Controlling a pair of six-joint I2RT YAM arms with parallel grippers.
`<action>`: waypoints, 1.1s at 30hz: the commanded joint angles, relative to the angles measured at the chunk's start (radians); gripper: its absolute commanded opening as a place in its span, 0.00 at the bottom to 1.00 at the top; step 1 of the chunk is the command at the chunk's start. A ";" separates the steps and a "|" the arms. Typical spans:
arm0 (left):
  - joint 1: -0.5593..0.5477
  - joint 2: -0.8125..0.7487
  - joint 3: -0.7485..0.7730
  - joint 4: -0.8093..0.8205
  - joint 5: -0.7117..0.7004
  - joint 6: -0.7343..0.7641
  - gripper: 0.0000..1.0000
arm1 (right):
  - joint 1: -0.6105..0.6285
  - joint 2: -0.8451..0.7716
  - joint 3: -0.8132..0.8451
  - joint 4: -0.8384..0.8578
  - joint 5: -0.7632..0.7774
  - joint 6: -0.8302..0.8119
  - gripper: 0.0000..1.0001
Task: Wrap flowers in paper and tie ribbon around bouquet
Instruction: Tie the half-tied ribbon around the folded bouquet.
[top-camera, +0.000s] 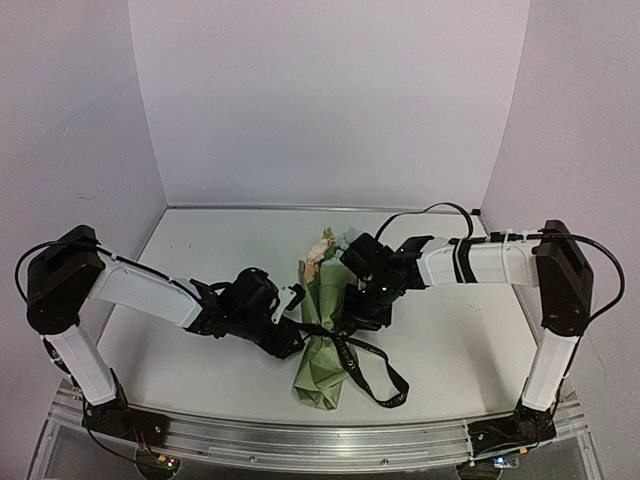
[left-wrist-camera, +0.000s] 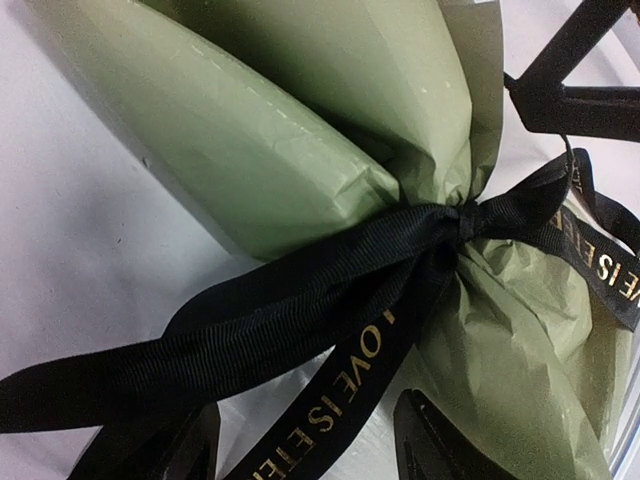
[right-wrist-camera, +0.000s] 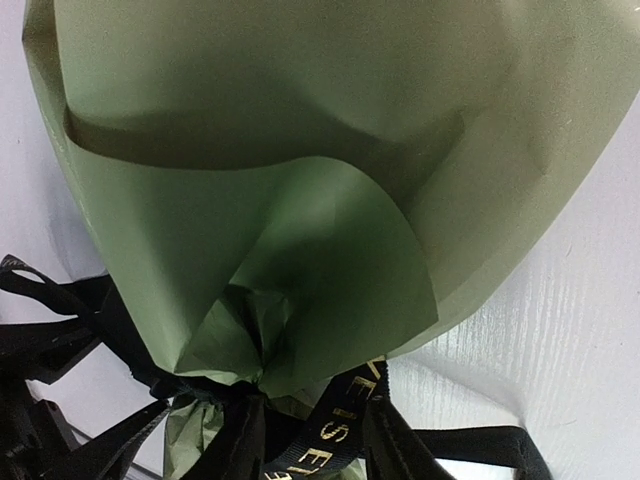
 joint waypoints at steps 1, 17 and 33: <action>-0.006 0.015 0.047 0.057 0.043 0.024 0.62 | -0.009 0.006 -0.021 0.022 0.000 0.019 0.30; -0.005 0.050 0.063 0.032 0.056 0.034 0.20 | -0.011 -0.012 -0.044 0.019 -0.076 0.039 0.10; 0.000 -0.023 -0.037 -0.075 -0.054 -0.103 0.00 | -0.066 -0.054 -0.119 -0.029 -0.057 -0.025 0.00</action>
